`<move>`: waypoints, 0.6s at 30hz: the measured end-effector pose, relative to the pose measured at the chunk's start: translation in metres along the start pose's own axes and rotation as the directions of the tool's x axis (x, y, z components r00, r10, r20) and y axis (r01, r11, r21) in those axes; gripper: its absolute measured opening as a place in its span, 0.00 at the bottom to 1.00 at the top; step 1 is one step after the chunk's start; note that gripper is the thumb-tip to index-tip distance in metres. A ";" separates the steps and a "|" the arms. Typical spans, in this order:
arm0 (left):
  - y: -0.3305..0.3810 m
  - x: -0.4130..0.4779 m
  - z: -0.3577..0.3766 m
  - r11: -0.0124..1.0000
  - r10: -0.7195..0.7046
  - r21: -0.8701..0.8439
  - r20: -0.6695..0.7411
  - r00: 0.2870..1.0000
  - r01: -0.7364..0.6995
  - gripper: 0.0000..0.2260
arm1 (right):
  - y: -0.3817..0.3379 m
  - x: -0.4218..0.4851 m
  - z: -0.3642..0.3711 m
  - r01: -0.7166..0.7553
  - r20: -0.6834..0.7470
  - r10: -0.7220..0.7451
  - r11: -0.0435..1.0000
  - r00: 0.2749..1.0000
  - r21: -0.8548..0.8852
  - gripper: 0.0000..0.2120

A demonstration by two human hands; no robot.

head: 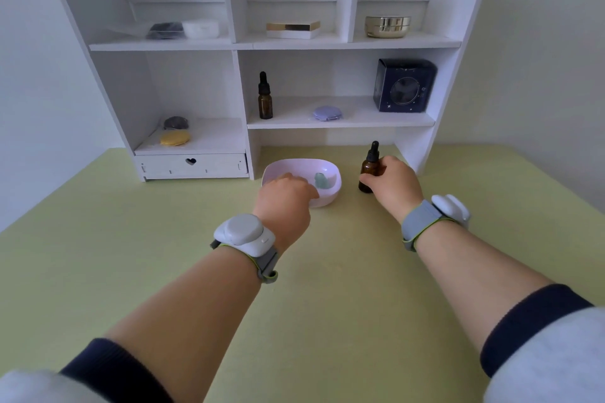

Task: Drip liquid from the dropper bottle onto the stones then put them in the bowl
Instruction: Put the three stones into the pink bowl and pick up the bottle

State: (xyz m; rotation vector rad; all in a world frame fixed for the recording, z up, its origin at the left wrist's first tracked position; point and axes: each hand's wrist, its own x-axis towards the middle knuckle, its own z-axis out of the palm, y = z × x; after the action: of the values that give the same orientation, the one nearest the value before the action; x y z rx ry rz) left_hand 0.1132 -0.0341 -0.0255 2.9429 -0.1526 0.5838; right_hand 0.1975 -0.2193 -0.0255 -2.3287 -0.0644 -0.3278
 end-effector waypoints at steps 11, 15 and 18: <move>-0.012 0.041 0.020 0.999 -0.030 0.021 -0.060 0.998 0.032 0.17 | -0.004 0.023 0.011 0.041 0.052 -0.040 0.999 0.998 -0.032 0.15; -0.016 0.048 0.028 0.999 -0.039 0.032 -0.045 0.998 0.041 0.17 | -0.006 0.028 0.013 0.042 0.065 -0.040 0.998 0.997 -0.038 0.15; -0.020 0.051 0.033 0.998 -0.055 0.017 -0.054 0.997 0.056 0.17 | -0.006 0.031 0.014 0.046 0.068 -0.043 0.998 0.997 -0.048 0.15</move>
State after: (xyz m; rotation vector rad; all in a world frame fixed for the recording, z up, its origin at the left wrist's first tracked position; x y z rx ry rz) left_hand 0.1751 -0.0231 -0.0383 2.9353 -0.0605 0.6582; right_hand 0.2296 -0.2070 -0.0225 -2.3897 -0.1428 -0.2764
